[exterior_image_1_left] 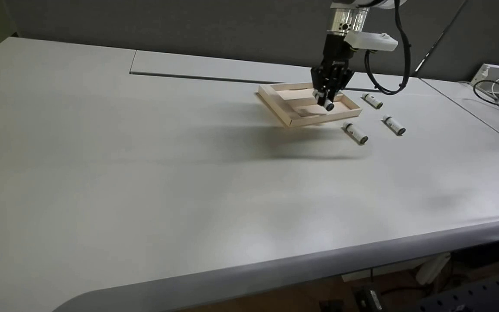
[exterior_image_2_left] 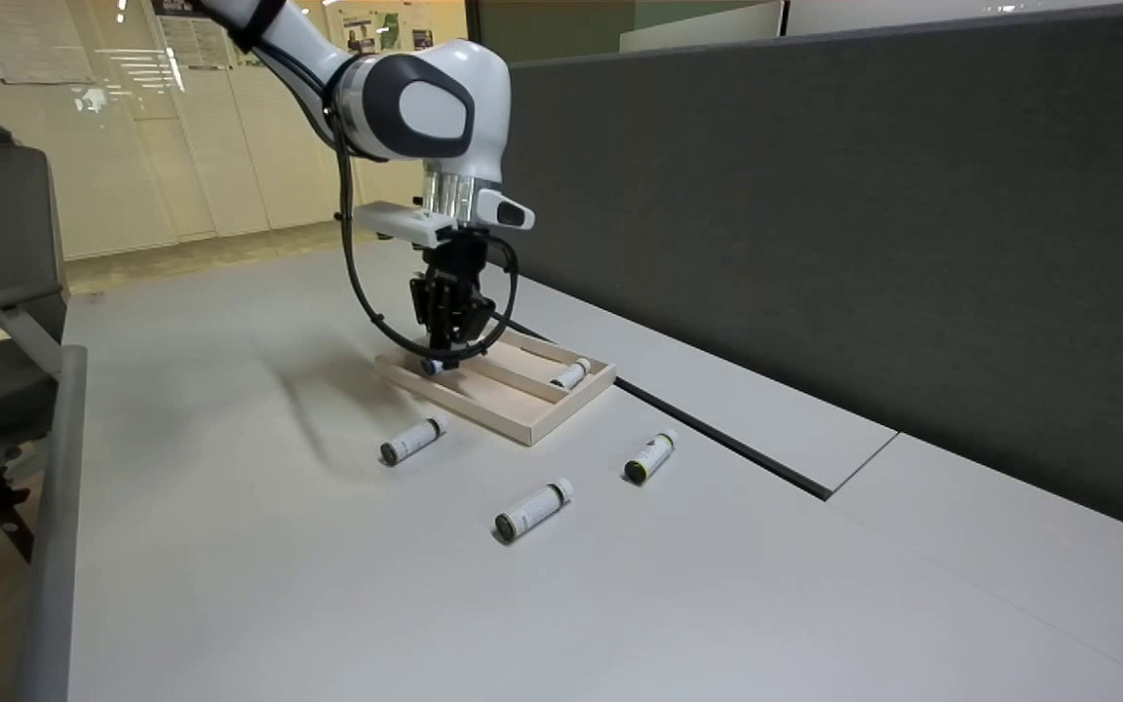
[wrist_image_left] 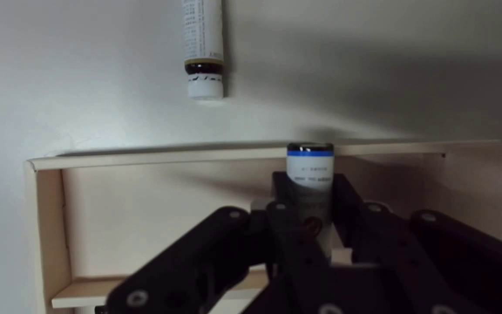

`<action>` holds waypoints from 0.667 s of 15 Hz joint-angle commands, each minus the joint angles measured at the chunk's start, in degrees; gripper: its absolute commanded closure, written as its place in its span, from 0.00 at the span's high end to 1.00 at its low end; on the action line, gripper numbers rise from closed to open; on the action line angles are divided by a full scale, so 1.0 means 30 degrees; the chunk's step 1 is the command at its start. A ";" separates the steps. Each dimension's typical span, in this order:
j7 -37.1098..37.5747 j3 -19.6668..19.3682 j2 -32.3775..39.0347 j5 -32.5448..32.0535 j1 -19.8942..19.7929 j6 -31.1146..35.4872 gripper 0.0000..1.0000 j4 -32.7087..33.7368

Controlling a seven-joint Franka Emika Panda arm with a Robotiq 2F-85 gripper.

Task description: Pick up the bottle from left and put it in the empty segment of the tray

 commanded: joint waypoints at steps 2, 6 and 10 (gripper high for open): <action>0.0214 -0.0073 0.0915 -0.0398 0.0078 -0.0102 0.07 0.1340; 0.0271 -0.0053 0.1401 -0.0463 0.0134 -0.0238 0.07 0.1760; 0.0257 -0.0025 0.1781 -0.0428 0.0160 -0.0307 0.07 0.1964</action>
